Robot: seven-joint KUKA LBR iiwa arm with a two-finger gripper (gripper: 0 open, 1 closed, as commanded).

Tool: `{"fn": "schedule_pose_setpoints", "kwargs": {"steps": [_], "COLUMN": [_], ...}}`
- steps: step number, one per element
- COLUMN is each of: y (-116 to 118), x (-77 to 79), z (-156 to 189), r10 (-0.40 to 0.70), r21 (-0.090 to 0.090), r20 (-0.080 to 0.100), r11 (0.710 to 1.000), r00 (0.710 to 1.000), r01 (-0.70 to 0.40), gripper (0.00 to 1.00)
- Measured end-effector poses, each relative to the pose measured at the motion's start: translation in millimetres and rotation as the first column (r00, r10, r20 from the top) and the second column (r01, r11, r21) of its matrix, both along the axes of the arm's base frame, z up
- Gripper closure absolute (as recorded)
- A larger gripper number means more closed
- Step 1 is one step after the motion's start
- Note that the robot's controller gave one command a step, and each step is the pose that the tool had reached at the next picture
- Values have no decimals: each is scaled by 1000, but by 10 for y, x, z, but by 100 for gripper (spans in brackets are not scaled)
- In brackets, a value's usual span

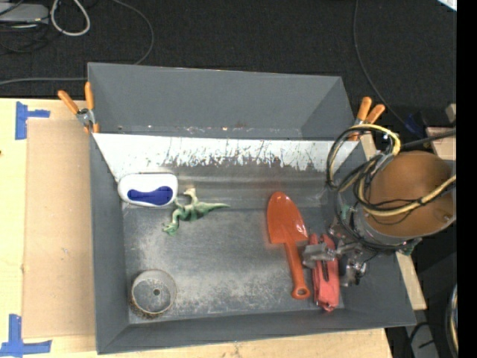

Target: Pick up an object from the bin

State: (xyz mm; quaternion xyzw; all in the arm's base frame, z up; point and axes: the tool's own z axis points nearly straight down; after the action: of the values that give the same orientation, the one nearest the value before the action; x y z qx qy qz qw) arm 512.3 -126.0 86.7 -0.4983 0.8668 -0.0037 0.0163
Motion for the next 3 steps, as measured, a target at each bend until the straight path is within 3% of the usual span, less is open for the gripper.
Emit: {"fn": "schedule_pose_setpoints", "kwargs": {"steps": [3], "y": [14], "x": [-12], "z": [475], "r10": [-5], "r21": [2], "r20": [-6], "r11": [1000], "r00": [1000], "r01": [5], "gripper": [100]}}
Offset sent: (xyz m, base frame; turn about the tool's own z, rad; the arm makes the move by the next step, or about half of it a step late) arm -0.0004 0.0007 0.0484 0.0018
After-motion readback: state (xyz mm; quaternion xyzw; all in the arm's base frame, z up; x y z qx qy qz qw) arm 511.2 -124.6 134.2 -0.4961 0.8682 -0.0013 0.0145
